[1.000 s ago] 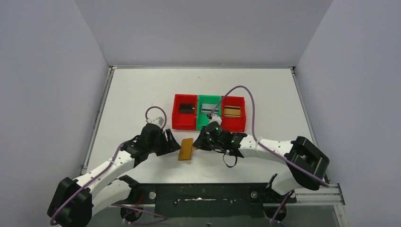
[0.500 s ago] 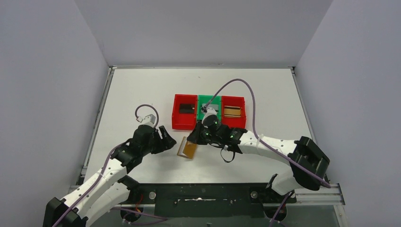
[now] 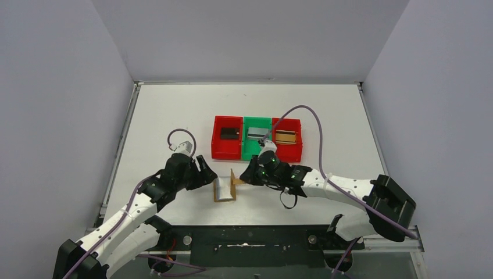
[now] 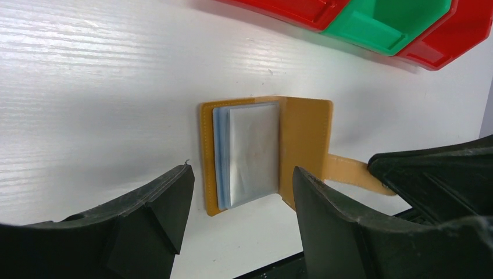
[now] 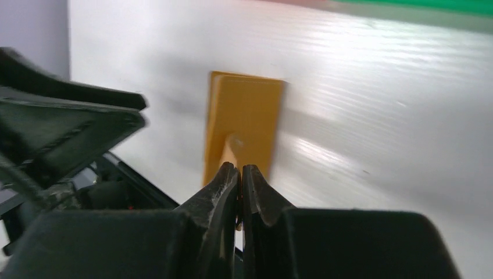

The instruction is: Take the credit cards out of the card holder

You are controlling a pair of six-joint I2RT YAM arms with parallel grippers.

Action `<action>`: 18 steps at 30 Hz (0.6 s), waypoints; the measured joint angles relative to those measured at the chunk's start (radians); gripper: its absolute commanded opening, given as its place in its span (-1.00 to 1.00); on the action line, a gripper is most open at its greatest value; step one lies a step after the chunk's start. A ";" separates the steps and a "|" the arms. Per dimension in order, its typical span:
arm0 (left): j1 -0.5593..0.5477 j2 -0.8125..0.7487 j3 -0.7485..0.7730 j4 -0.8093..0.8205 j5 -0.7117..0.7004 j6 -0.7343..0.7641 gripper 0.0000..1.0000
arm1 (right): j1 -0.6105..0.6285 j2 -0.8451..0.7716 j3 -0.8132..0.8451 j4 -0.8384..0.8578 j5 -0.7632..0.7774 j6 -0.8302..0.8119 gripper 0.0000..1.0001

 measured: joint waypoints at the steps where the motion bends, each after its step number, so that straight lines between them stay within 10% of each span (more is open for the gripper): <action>1: 0.000 0.003 0.000 0.003 0.005 0.000 0.25 | -0.012 -0.025 -0.040 0.000 0.013 0.015 -1.00; 18: -0.044 0.156 0.008 0.126 0.185 0.047 0.21 | -0.054 -0.077 -0.307 -0.036 0.100 0.134 -1.00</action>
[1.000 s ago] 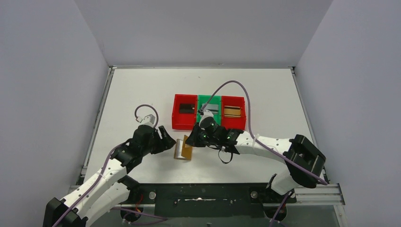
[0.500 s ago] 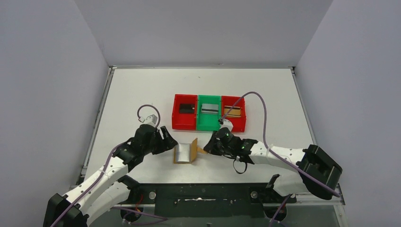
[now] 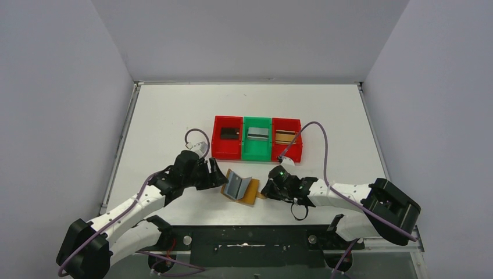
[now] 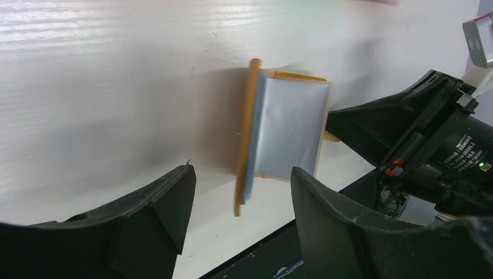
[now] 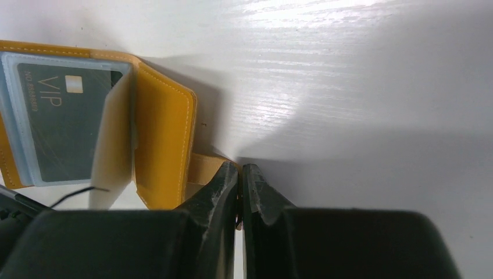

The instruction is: Take the credit cards out of the card holder

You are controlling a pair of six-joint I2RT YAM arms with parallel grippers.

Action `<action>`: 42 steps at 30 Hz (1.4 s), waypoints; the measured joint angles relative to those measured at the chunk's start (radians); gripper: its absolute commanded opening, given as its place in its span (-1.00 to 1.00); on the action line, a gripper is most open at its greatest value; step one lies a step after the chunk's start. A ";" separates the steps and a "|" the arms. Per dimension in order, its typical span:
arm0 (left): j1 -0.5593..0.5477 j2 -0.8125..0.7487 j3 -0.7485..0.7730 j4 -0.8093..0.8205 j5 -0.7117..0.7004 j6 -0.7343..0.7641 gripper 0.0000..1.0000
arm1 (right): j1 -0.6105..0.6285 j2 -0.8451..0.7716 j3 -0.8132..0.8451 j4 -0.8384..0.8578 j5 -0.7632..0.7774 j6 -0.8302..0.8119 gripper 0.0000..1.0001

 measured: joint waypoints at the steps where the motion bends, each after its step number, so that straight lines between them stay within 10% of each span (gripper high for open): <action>1: -0.004 0.002 0.003 0.002 0.004 0.000 0.20 | 0.000 0.000 0.003 -0.006 0.007 0.000 -1.00; 42: -0.150 0.223 0.109 0.027 -0.091 -0.013 0.25 | 0.000 0.035 0.043 -0.035 0.040 0.000 -0.98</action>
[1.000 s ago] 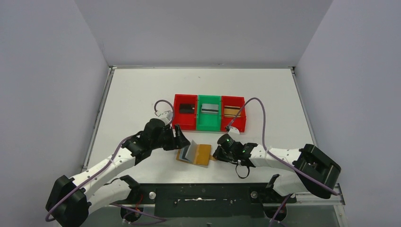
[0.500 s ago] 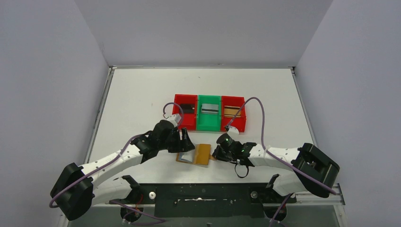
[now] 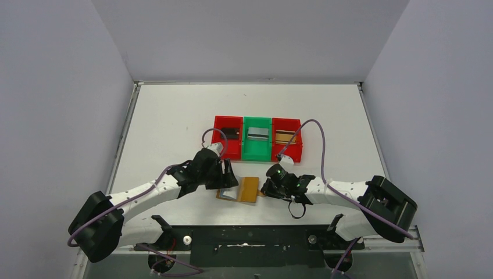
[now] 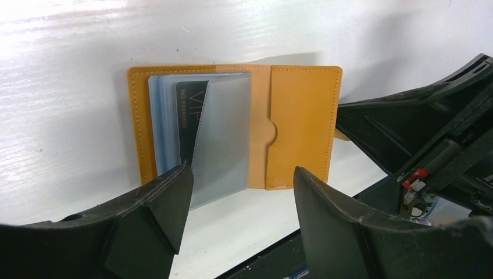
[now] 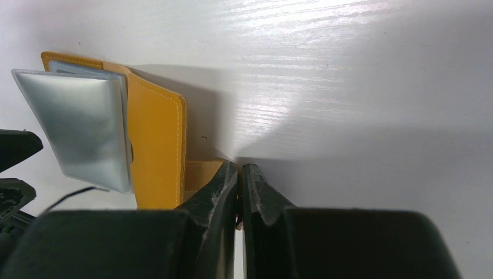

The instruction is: Take the credit cards out of the card holder

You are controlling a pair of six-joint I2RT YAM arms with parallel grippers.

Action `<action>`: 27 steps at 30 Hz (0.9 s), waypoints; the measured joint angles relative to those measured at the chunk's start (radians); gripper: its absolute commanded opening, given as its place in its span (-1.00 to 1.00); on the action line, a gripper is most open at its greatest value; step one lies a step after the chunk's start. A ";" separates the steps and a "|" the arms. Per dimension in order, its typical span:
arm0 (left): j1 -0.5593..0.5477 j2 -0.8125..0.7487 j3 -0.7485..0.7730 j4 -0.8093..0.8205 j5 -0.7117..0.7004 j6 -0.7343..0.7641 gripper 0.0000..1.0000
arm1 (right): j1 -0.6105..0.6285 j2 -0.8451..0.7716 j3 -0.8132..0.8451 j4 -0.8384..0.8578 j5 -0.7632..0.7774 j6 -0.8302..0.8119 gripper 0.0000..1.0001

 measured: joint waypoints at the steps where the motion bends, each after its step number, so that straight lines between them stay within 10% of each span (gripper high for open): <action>1: 0.000 0.006 0.000 0.000 0.004 -0.001 0.22 | 0.000 0.000 0.000 0.000 0.000 0.000 -0.98; 27: 0.000 0.049 -0.010 0.041 -0.038 -0.011 0.32 | 0.000 0.000 0.000 -0.001 0.007 0.013 -0.96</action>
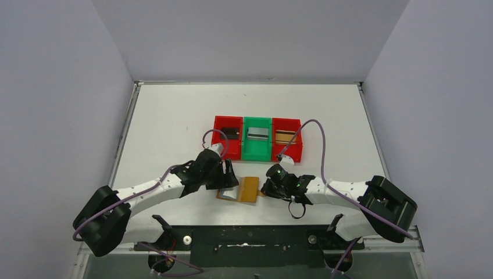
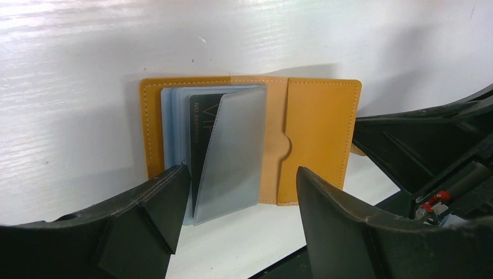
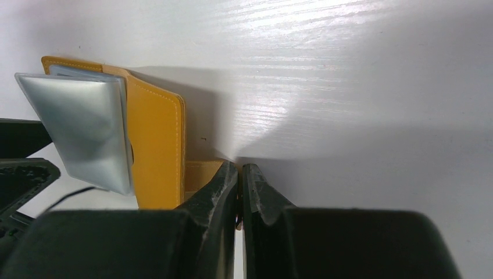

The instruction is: Take the credit cards out of the card holder

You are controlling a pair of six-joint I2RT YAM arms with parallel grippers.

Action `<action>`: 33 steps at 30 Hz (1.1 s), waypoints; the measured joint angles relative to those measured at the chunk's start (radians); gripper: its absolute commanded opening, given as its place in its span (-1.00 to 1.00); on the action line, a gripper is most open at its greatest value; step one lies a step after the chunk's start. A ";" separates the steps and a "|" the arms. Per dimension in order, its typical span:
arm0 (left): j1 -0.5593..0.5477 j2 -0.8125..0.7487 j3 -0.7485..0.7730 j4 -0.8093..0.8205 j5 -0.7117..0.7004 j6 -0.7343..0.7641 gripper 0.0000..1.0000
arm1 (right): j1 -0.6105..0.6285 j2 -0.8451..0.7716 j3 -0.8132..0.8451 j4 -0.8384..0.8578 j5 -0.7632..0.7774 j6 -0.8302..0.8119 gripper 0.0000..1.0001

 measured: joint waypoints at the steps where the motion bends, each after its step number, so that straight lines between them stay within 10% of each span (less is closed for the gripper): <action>1: 0.000 0.010 -0.002 0.007 0.008 0.000 0.31 | 0.000 0.000 0.000 0.000 0.000 0.001 -0.96; 24: -0.020 0.018 -0.011 0.193 0.241 0.000 0.09 | 0.000 0.025 0.011 0.022 0.000 0.008 -0.90; 33: -0.077 0.158 -0.011 0.278 0.287 -0.008 0.05 | 0.000 -0.017 0.011 -0.019 0.011 0.010 -0.58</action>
